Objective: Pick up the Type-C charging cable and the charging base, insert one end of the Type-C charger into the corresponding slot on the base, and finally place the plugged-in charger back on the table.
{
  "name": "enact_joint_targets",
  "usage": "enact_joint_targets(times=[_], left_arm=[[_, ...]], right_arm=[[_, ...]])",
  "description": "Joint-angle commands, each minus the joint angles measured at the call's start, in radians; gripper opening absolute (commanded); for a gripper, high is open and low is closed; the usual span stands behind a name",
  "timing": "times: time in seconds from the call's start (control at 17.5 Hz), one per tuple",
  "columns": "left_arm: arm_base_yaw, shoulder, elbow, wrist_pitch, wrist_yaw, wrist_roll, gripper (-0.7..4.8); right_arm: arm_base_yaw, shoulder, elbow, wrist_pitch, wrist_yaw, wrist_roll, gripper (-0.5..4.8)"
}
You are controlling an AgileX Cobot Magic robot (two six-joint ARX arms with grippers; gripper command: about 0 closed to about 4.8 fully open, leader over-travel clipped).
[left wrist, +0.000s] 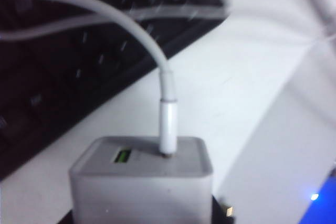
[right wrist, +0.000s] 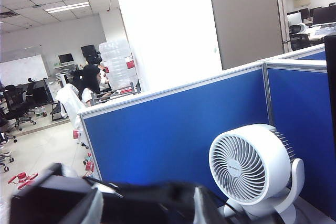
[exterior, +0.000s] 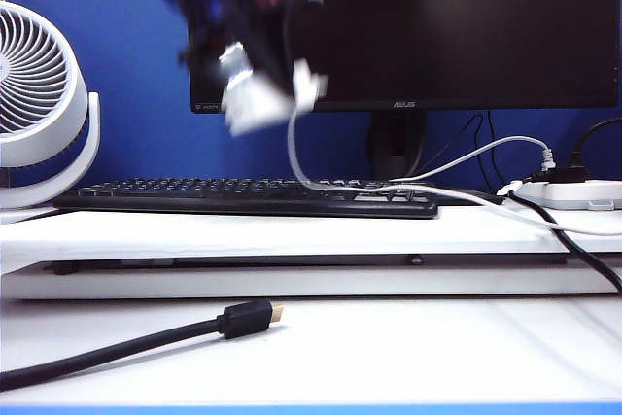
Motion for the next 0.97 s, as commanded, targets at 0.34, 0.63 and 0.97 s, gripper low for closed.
enact_joint_targets(times=[0.34, 0.63, 0.97], left_arm=[[-0.042, 0.133, 0.005, -0.031, -0.104, 0.049, -0.06], [-0.061, 0.148, 0.005, -0.024, -0.108, 0.049, 1.17], [-0.068, 0.148, 0.005, -0.011, -0.146, 0.048, 3.52]], right_arm=[[0.0, -0.004, 0.003, -0.084, 0.074, -0.069, 2.33], [0.0, -0.006, 0.003, -0.119, 0.115, -0.101, 2.33], [0.0, -0.006, 0.003, -0.127, 0.137, -0.105, 2.33]])
